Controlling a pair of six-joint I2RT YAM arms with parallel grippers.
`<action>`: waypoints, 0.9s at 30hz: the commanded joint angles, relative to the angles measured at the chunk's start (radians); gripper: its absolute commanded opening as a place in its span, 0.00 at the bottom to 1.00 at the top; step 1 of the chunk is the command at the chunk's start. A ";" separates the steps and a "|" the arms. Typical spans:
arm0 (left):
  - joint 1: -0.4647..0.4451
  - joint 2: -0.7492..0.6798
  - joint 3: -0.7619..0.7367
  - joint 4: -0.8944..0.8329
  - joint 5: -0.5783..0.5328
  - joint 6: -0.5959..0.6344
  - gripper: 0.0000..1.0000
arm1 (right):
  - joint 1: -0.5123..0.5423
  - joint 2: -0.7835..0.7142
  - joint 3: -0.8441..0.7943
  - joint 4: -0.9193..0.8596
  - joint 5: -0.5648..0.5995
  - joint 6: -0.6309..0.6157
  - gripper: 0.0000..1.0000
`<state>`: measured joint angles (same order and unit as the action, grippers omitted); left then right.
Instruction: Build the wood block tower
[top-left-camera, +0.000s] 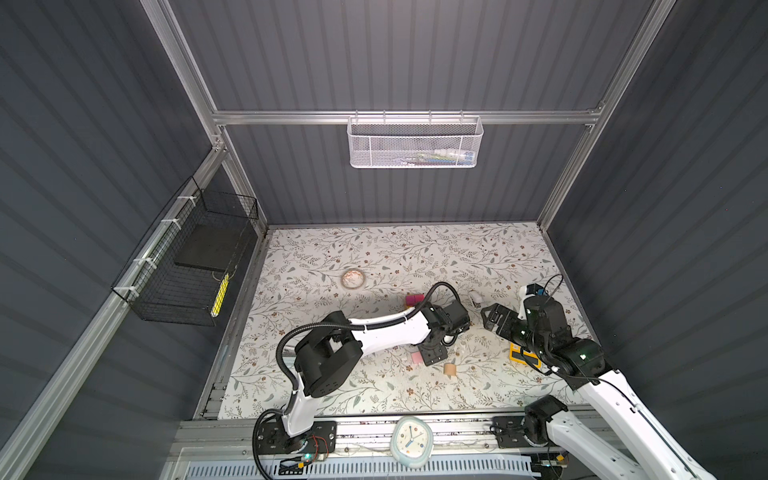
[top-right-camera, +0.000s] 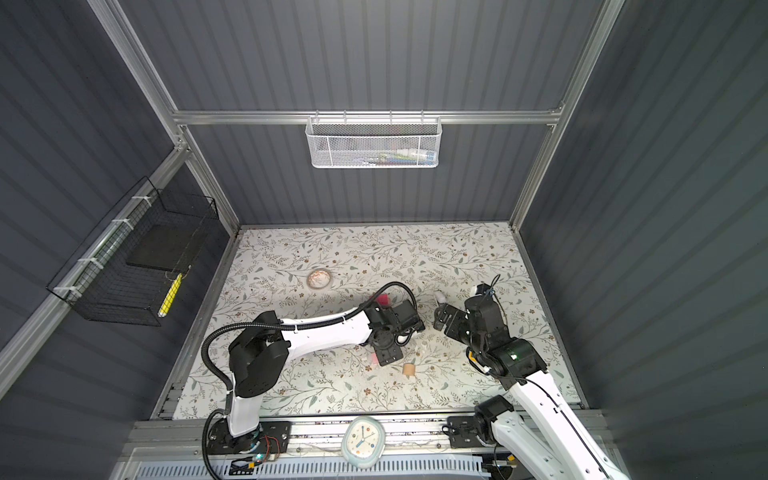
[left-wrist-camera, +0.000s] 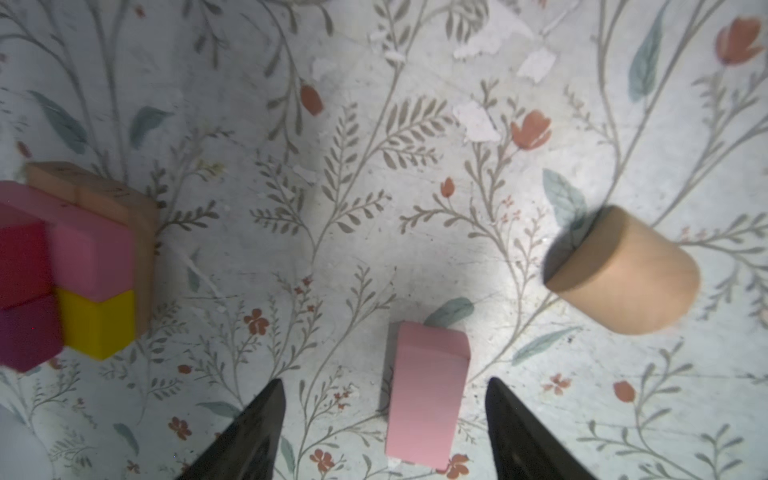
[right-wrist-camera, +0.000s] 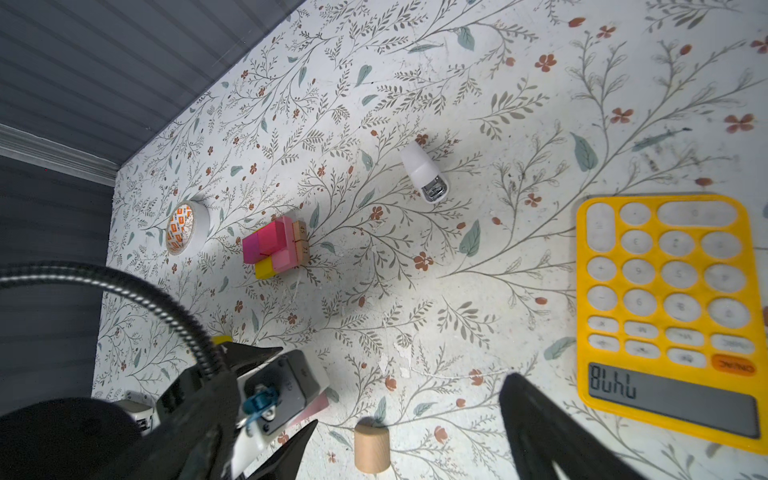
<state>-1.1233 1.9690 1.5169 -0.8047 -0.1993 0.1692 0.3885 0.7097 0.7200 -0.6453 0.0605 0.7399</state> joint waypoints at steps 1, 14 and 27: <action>-0.003 -0.097 0.043 -0.054 -0.011 -0.042 0.77 | -0.006 -0.007 0.025 -0.019 0.019 -0.002 0.99; -0.003 -0.358 -0.038 -0.016 -0.070 -0.225 0.78 | -0.005 -0.041 0.022 -0.011 0.041 0.007 0.99; -0.003 -0.501 -0.152 0.065 -0.052 -0.717 0.79 | -0.005 -0.054 0.023 -0.011 0.052 0.001 0.99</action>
<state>-1.1233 1.4776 1.4044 -0.7448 -0.2619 -0.3889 0.3859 0.6598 0.7204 -0.6453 0.0959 0.7437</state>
